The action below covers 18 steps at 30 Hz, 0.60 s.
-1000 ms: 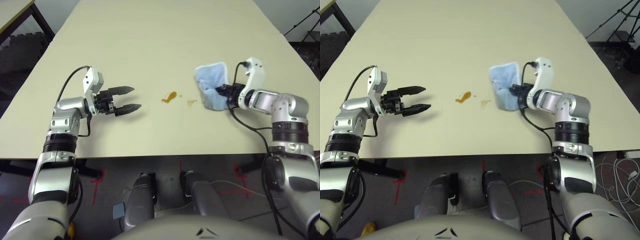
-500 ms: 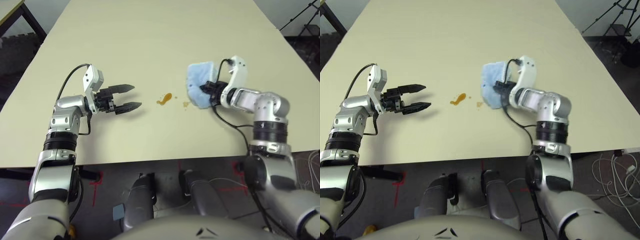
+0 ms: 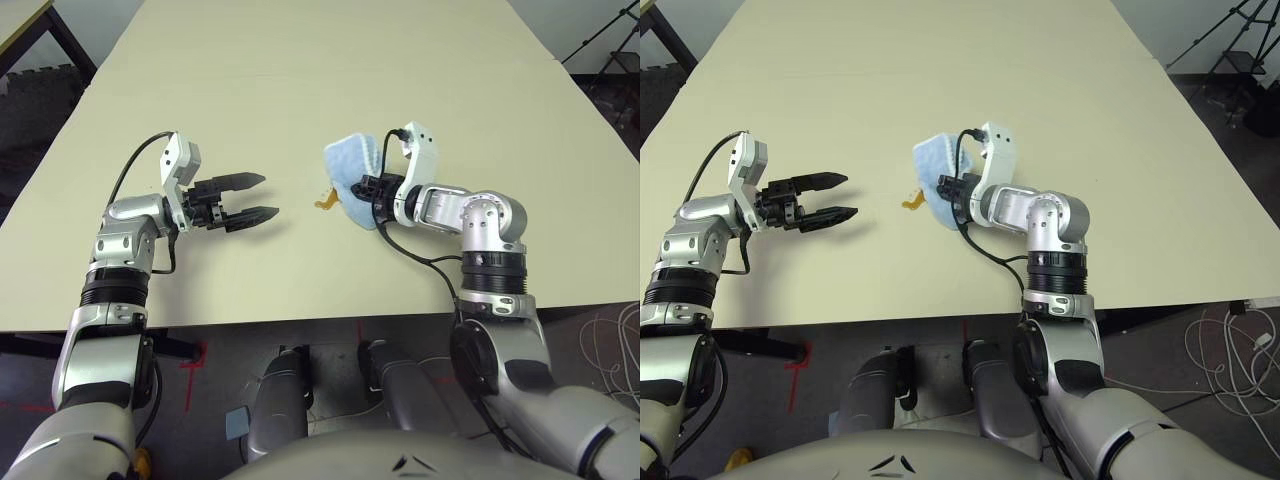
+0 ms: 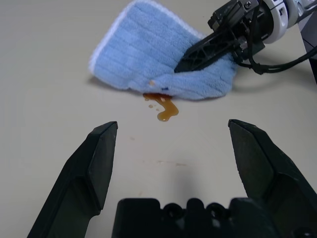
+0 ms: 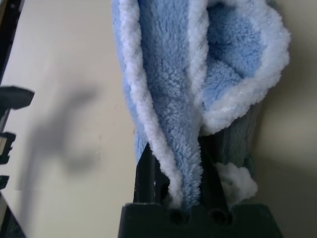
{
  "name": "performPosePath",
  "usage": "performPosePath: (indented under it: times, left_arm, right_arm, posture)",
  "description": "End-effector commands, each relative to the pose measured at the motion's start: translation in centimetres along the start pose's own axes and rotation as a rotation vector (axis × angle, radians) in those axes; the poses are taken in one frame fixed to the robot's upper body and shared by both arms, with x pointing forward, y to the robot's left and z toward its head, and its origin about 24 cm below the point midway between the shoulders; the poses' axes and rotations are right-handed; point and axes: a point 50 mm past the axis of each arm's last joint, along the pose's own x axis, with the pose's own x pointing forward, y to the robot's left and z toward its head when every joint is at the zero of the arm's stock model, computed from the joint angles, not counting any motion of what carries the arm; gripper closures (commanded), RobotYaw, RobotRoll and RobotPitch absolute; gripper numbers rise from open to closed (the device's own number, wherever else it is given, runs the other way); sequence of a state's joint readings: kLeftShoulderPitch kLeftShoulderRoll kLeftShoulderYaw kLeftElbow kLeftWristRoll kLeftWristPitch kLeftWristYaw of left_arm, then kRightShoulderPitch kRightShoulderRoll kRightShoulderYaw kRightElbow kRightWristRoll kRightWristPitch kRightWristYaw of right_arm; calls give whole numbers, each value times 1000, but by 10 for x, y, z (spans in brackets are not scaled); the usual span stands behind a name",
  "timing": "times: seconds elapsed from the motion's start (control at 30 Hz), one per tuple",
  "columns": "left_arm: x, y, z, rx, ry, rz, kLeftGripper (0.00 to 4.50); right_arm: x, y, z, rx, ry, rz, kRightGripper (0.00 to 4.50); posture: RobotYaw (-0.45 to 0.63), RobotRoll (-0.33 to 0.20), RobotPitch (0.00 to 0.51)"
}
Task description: Wipe the water off the table with a rag.
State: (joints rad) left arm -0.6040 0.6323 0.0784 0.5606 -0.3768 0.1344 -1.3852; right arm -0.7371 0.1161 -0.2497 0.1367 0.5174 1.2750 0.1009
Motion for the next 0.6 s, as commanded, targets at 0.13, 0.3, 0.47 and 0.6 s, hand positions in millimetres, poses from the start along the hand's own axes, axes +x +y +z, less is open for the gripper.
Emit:
performPosePath:
  times: [0.13, 0.3, 0.47, 0.6]
  left_arm:
    - [-5, -3, -1, -11, -5, -1, 0]
    - [-6, -4, -2, -12, -4, 3, 0]
    - [-7, -4, -2, -13, -4, 7, 0]
    - [-7, -3, -1, -13, -7, 9, 0]
  right_arm:
    - [15, 21, -28, 5, 144, 89, 4461]
    - [18, 26, -33, -6, 171, 110, 4461]
    - [17, 28, -38, -13, 216, 143, 4461]
    - [13, 29, -47, -33, 293, 192, 4461]
  posture:
    - [-197, 0, 183]
    - [-194, 0, 184]
    - [-193, 0, 183]
    - [-198, 0, 184]
